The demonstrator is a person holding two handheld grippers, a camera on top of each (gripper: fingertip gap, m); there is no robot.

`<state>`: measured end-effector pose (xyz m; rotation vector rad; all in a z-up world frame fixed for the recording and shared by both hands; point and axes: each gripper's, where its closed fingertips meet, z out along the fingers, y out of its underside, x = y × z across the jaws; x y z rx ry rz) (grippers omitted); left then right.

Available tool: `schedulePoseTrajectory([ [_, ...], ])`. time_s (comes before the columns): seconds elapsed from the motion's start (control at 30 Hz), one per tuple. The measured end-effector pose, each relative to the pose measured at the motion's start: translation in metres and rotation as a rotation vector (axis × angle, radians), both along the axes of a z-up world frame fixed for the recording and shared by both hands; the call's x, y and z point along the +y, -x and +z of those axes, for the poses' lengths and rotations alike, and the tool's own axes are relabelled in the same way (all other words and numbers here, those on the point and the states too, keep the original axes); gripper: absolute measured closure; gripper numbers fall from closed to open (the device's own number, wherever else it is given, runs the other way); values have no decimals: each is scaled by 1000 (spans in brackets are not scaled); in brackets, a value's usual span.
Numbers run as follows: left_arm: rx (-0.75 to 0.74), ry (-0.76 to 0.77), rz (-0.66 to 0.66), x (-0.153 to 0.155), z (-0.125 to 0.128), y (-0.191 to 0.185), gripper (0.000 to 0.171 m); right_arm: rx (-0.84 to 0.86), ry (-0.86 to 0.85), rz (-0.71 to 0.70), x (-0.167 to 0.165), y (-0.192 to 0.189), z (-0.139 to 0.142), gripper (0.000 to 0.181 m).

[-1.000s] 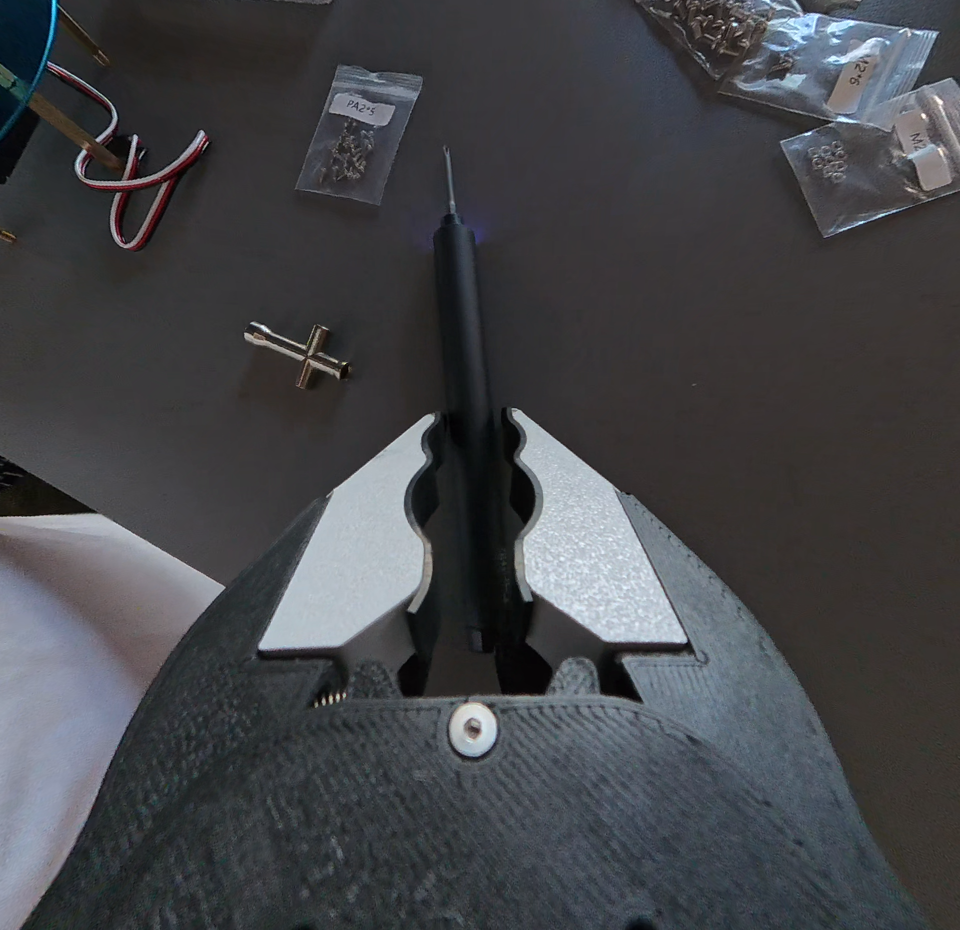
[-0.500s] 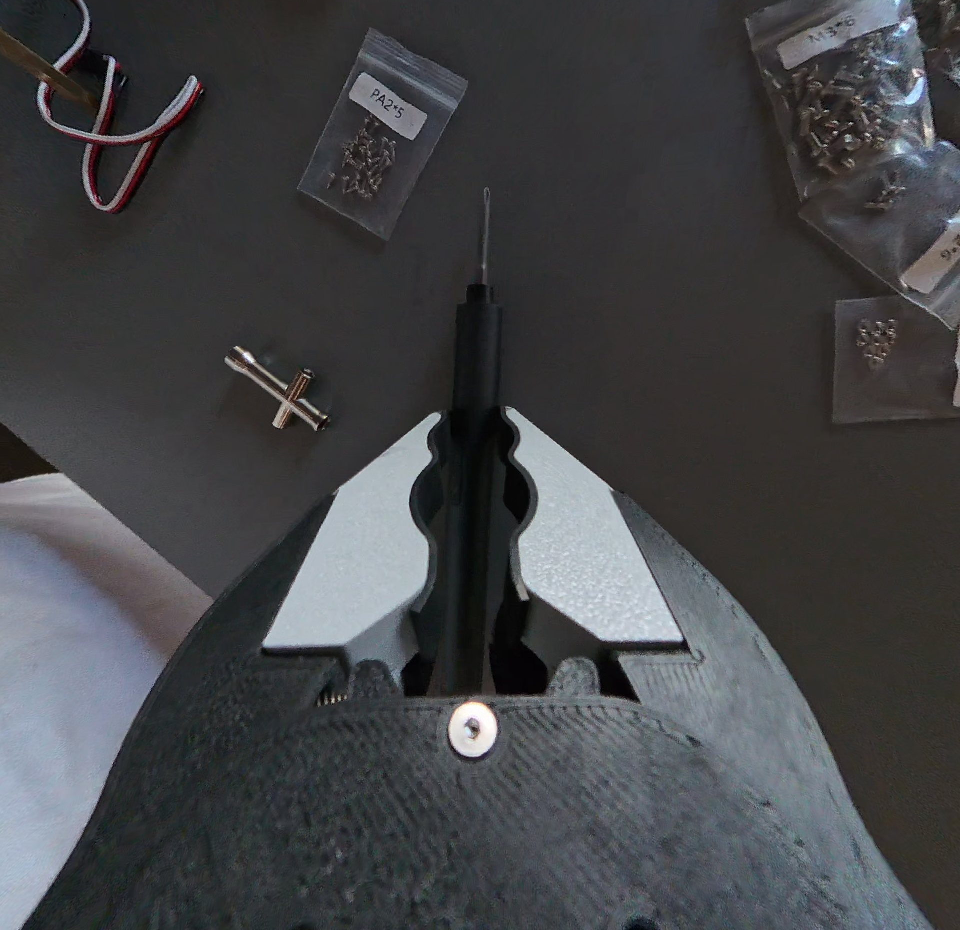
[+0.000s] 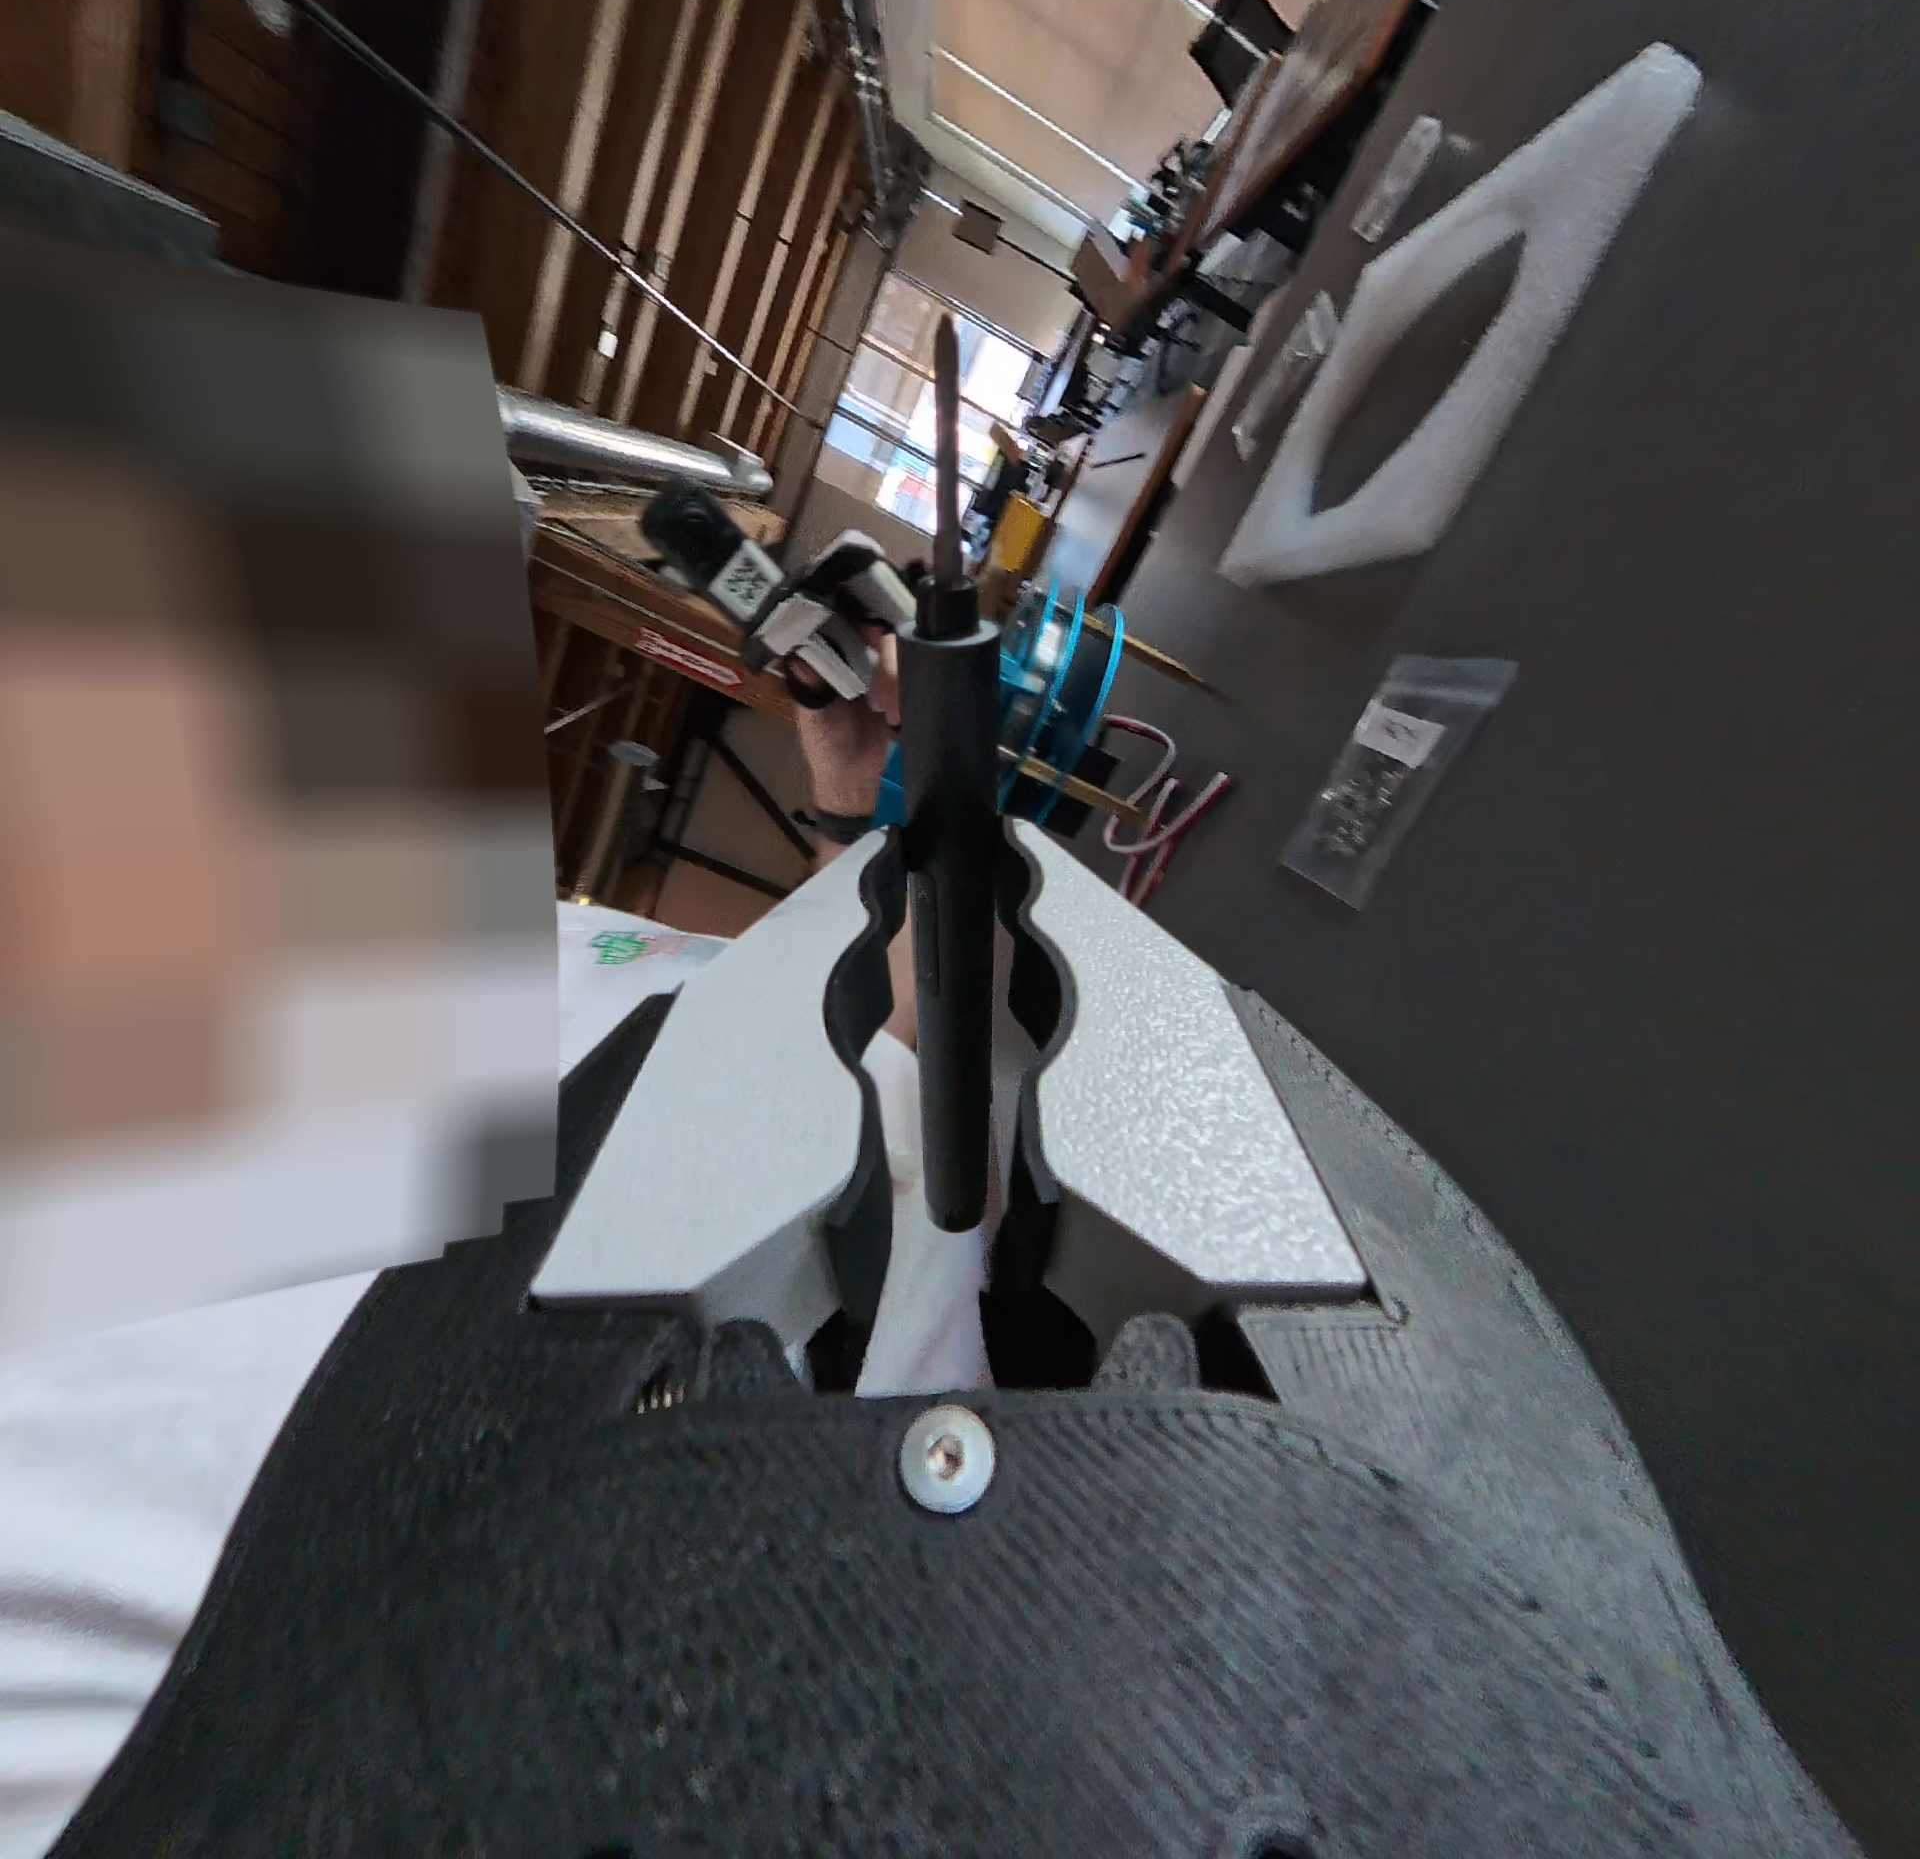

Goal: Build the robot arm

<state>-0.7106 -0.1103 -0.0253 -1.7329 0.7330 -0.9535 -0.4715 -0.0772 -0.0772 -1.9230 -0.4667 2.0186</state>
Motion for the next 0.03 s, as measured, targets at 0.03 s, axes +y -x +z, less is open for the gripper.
schedulePoseTrajectory([
  [0.03, -11, 3, -37, 4, 0, 3, 143, 36, 4, 4, 1, 3, 6, 166],
])
